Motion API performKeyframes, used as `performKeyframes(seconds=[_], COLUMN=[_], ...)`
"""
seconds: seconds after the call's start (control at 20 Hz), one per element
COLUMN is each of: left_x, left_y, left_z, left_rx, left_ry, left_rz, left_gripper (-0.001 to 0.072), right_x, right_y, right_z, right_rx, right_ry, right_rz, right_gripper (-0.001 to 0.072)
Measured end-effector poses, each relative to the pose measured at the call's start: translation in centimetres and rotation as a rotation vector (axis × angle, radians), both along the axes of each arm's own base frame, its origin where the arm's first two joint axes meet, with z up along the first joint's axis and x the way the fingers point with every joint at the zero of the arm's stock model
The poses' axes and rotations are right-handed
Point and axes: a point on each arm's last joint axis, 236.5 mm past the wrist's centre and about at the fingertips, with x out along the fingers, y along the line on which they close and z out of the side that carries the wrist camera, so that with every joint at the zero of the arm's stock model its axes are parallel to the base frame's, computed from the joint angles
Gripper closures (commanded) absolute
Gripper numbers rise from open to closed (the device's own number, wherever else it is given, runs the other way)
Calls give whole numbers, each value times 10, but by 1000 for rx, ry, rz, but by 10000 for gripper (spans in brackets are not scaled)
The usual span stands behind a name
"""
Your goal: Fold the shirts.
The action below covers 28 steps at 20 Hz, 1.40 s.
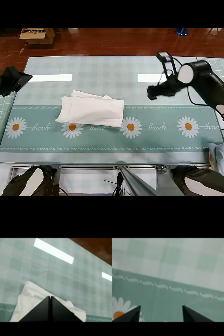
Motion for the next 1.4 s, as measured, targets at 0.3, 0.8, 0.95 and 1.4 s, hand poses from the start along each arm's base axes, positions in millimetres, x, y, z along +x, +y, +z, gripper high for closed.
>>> performKeyframes(seconds=[0.3,0.8,0.95,1.4], left_x=[-1,0,0,3], left_y=[4,7,7,17], left_z=[-7,-14,-15,-44], left_rx=[26,32,32,60], left_ry=[18,37,39,119], left_rz=[0,1,1,0], left_gripper=[687,687,687,687], right_x=[-19,-34,-36,17], right_y=[59,159,177,166], right_z=[-39,-77,-81,44], right_rx=[383,534,575,658], right_ry=[69,90,96,-131], right_rz=[-122,-88,-110,58], right_gripper=[111,154,645,689])
